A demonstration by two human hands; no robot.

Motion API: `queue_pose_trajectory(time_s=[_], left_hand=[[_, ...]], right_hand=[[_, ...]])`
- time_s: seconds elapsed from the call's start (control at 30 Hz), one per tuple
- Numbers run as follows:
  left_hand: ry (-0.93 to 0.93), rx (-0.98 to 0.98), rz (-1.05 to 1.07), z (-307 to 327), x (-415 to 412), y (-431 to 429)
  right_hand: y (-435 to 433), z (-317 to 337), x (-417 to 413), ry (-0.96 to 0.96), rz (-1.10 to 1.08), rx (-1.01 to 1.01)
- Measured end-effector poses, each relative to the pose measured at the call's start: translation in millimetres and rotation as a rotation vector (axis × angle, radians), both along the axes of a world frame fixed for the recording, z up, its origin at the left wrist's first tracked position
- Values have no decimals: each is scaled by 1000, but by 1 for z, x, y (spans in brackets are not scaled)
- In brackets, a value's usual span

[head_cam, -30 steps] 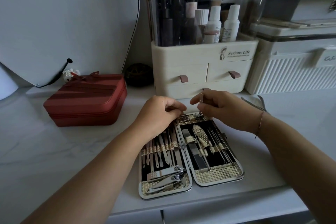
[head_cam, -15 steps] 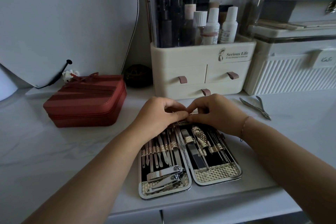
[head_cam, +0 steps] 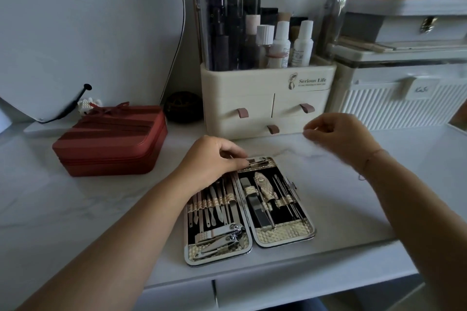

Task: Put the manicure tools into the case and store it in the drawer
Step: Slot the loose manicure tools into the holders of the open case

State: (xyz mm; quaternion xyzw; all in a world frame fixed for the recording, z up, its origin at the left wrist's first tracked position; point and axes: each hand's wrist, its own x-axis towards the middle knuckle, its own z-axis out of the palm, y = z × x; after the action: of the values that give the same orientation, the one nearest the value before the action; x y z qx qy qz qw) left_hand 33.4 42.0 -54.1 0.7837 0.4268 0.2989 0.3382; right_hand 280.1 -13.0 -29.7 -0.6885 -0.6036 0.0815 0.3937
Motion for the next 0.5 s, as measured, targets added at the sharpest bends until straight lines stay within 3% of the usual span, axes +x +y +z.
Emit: queue_pose_trajectory(time_s=[0.17, 0.33, 0.5], left_hand=[[13, -10, -106, 6, 4, -7], [131, 27, -265, 4, 6, -12], [207, 48, -282, 3, 7, -11]], right_hand=[[0, -21, 52, -90, -348, -164], [10, -15, 50, -100, -354, -253], [14, -18, 48, -86, -417, -259]])
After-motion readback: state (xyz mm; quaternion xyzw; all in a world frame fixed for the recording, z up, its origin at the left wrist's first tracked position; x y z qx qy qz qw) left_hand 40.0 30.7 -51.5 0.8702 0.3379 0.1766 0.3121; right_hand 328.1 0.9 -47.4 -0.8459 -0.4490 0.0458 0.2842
